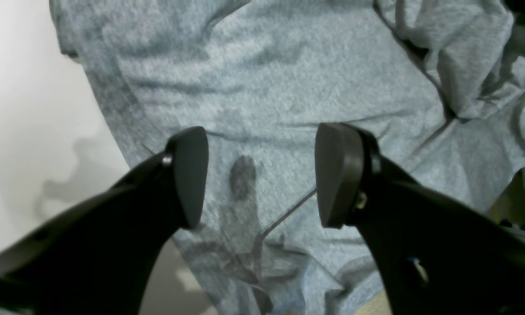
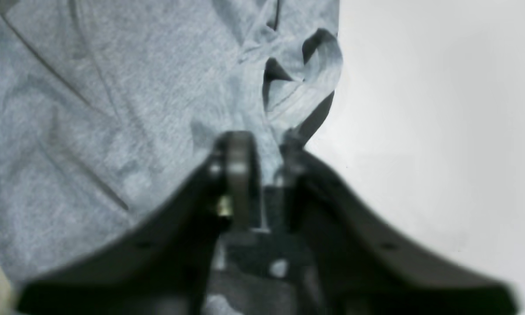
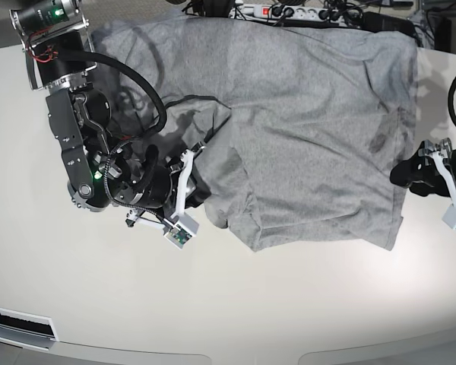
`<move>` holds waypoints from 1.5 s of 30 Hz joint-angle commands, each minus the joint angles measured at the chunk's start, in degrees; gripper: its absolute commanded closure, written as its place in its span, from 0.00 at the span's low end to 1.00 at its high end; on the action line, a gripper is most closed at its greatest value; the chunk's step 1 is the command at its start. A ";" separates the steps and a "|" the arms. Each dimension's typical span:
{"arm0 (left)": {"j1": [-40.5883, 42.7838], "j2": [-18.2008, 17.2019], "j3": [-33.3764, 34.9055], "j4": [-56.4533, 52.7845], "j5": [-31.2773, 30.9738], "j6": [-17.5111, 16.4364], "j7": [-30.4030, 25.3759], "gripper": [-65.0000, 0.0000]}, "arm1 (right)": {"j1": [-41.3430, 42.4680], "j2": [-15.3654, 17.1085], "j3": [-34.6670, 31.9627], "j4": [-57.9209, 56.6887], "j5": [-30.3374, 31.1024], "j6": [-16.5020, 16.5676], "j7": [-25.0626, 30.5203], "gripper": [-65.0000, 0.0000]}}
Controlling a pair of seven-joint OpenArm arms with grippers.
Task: Layout the t-shirt on the table in an organized manner, then fold the t-shirt properly
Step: 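Release the hem and move the right gripper to the shirt's side edge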
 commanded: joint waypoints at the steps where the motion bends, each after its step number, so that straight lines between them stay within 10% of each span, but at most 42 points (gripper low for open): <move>1: -0.94 -1.38 -0.74 0.72 -1.14 -0.17 -1.05 0.40 | 1.40 0.04 0.26 0.92 0.63 0.24 1.38 0.95; 12: -0.94 -1.38 -0.74 0.72 -1.11 -0.17 -1.05 0.40 | 3.17 0.07 0.26 4.44 1.29 2.40 -2.64 1.00; 29: -0.94 -1.38 -0.74 0.72 -1.14 -0.17 -1.05 0.40 | 4.15 0.07 0.26 13.70 -0.09 -6.43 -5.05 1.00; 36: -0.94 -1.36 -0.74 0.72 -1.14 -0.15 -1.05 0.40 | 0.46 0.07 0.26 13.68 11.37 5.77 -12.96 1.00; 42: -0.94 -1.38 -0.74 0.72 -1.16 -0.15 -1.03 0.40 | 2.97 0.24 0.26 13.46 -1.27 7.01 -5.70 1.00; 45: -0.98 -1.38 -0.74 0.74 -1.53 -0.17 -1.09 0.40 | 10.32 0.24 0.26 13.11 -14.62 -6.45 3.65 0.99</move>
